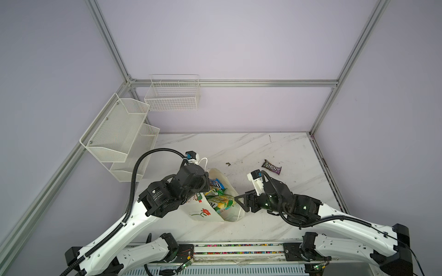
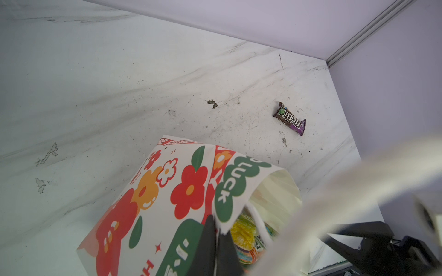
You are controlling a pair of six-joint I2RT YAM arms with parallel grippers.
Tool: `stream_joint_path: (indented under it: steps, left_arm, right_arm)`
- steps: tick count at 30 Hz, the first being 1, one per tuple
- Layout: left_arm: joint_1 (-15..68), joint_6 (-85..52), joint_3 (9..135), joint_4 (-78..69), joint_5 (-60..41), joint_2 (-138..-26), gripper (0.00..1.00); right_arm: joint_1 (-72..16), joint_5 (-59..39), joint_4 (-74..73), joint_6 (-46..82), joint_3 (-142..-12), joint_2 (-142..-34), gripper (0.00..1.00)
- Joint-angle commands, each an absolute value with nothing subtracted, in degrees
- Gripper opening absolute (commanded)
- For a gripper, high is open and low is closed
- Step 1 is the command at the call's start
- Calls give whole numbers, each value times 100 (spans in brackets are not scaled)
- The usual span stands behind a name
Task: Place the snacks into the paper bag
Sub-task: 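Raise the right gripper out of the paper bag and move toward the M&M's bar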
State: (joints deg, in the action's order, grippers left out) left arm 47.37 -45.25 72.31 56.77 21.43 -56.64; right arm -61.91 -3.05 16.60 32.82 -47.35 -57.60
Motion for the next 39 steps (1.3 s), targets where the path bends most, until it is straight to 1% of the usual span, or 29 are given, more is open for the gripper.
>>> stream_joint_path:
  steps: [1,4,7,12,13,15,17,18,24,26,27,29,31,35,39]
  left_arm:
    - [4738,-4482,7515,5027,2299,-5632,0]
    - [4742,-4491,7505,5027,2294,-5651,0]
    - [4731,-4491,7506,5027,2285,-5669,0]
    - [4736,-4491,7515,5027,2261,-5662,0]
    - [4739,-4483,7515,5032,2262,-5656,0]
    - [4732,-4482,7514,5027,2269,-5634,0]
    - [4732,-4466,7490,5027,2252,-5625,0]
    - [4730,-4457,7473,5036,2246,-5625,0]
    - [4737,-4327,7417,5072,2023,-5708,0]
    - [4734,-4299,7432,5072,1928,-5734,0]
    - [4737,-4290,7439,5078,1907,-5755,0]
    - [4737,-4289,7444,5063,1856,-5774,0]
    - [4737,-4297,7419,5049,1807,-5790,0]
    - [4733,-4324,7322,4935,1590,-5809,0]
    - [4732,-4342,7247,4878,1510,-5792,0]
  right_arm:
    - [-6287,-509,1762,3352,-4605,-5735,70]
    - [-6335,-560,1701,3426,-4477,-5781,62]
    - [-6363,-538,1666,3488,-4430,-5868,48]
    - [-6372,-484,1590,3533,-4487,-6089,36]
    - [-6379,-459,1614,3524,-4528,-6140,32]
    - [-6380,-388,1694,3508,-4641,-6216,14]
    - [-6376,-403,1656,3490,-4732,-6196,2]
    - [-6380,-417,1616,3468,-4781,-6151,0]
    - [-6375,-716,1113,3263,-5285,-5547,0]
    - [-6372,-819,693,3214,-5385,-5210,0]
    - [-6372,-791,430,3204,-5379,-5033,0]
    - [-6351,-432,378,3212,-5430,-4895,0]
    - [-6305,-115,656,3246,-5565,-5017,0]
    - [-6169,-127,751,3326,-5559,-5417,0]
    - [-5950,359,1203,3373,-5686,-5646,0]
